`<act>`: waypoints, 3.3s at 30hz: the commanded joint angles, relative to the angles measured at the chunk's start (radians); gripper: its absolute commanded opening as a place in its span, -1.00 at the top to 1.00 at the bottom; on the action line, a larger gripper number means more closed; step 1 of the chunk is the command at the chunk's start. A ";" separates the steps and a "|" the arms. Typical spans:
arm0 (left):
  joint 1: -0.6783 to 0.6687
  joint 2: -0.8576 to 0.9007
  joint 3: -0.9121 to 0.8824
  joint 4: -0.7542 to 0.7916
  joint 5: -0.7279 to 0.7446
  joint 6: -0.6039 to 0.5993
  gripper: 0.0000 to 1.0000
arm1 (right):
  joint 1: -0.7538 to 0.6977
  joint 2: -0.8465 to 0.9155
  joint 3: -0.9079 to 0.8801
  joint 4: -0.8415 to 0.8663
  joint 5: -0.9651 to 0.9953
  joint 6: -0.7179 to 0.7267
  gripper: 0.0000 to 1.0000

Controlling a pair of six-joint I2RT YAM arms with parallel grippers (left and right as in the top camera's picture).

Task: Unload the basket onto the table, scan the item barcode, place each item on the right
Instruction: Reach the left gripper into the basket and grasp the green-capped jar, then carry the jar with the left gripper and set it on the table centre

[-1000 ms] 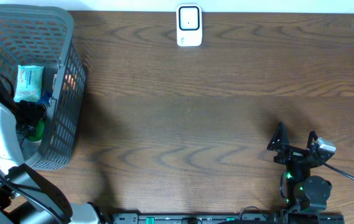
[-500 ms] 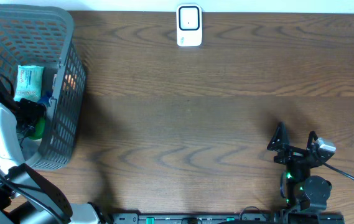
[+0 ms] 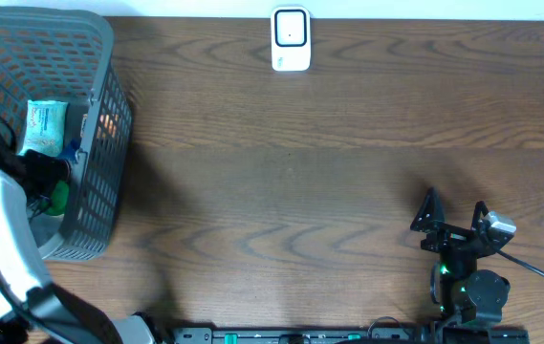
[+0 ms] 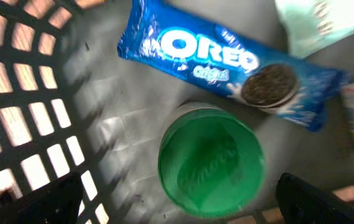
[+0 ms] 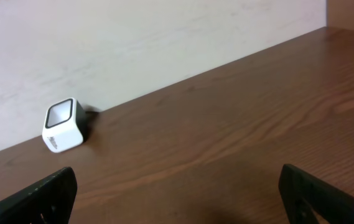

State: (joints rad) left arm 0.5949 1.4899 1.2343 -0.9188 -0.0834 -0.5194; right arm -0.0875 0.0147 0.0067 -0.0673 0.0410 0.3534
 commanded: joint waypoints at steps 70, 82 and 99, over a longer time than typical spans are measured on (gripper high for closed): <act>-1.050 0.055 0.410 -0.109 0.198 0.020 -0.24 | -0.006 -0.006 -0.001 -0.003 0.006 0.005 -0.99; -1.157 0.541 0.410 -0.128 0.274 -0.060 -0.25 | -0.006 -0.006 -0.001 -0.003 0.006 0.005 -0.98; -1.154 0.658 0.425 -0.020 0.201 -0.108 -0.96 | -0.006 -0.006 -0.001 -0.004 0.006 0.005 -0.98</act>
State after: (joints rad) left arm -0.5648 2.1555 1.6444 -0.9344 0.1673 -0.6327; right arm -0.0875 0.0147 0.0067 -0.0677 0.0410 0.3538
